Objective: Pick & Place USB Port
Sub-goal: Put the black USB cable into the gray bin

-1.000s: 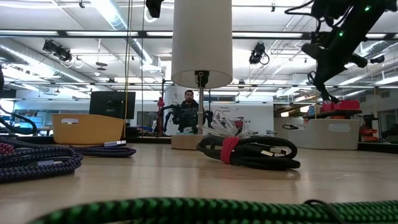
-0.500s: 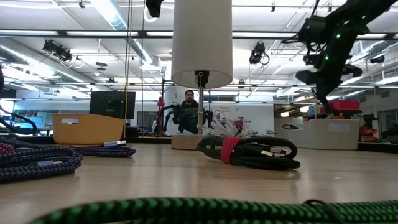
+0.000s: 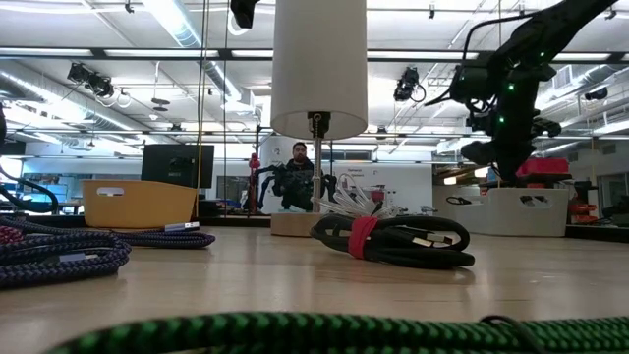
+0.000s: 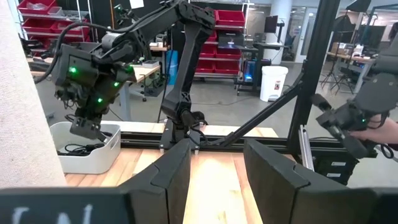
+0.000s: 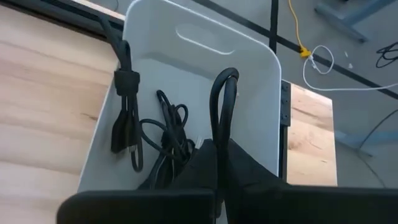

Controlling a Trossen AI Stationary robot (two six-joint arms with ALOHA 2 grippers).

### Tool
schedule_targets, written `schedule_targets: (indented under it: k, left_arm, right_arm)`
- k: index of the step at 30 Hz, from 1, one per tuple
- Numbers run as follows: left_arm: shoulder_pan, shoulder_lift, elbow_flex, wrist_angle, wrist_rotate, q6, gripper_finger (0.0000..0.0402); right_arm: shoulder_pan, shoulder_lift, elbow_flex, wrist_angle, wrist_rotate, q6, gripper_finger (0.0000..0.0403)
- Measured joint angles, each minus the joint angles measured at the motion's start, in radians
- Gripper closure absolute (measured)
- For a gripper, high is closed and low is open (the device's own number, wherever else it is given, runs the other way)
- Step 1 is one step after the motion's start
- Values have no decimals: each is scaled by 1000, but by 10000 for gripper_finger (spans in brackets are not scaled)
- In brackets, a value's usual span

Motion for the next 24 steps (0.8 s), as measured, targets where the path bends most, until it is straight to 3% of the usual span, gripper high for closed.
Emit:
schedule_targets:
  k: [5, 17, 24]
  left_arm:
    - [0, 0, 0, 0, 0, 0, 246]
    - [0, 0, 0, 0, 0, 0, 246]
    - [0, 0, 0, 0, 0, 1, 246]
  right_arm:
    - [-9, 41, 0, 1, -15, -12, 395]
    - [-9, 57, 0, 0, -23, -33, 276]
    - [-9, 57, 0, 9, -20, -56, 233]
